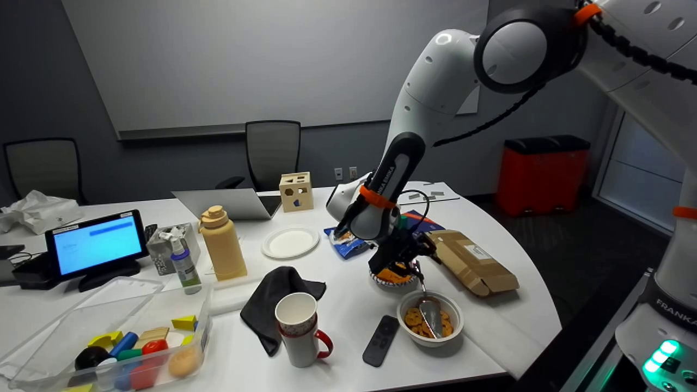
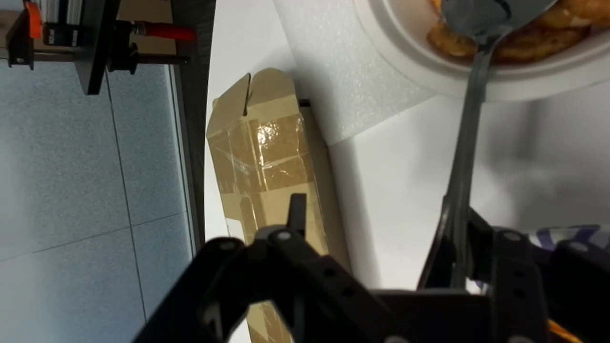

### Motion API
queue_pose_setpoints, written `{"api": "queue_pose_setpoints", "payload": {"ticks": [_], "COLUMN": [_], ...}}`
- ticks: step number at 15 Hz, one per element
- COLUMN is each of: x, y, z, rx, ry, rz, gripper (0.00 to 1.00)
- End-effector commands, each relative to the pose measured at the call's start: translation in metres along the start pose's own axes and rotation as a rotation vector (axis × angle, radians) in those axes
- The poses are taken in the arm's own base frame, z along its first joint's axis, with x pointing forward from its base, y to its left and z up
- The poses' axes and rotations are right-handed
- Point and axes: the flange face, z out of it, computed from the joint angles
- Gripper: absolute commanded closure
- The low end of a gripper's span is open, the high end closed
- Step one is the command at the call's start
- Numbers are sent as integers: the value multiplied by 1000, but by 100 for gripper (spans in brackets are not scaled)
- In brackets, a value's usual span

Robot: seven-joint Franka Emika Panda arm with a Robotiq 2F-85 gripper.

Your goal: Stir the contents in the white bowl

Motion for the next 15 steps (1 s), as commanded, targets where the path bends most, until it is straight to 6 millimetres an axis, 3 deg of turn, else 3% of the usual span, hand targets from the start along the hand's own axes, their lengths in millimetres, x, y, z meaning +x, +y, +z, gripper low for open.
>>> {"api": "queue_pose_setpoints", "payload": {"ticks": [1, 6, 11, 15], "x": [-1, -3, -3, 2], "y": [0, -2, 0, 19], "z": [-1, -6, -12, -41], "rx": [-23, -23, -25, -3], "ry": [27, 40, 36, 55], "rz": [15, 8, 8, 28], "gripper": [59, 98, 99, 99]}}
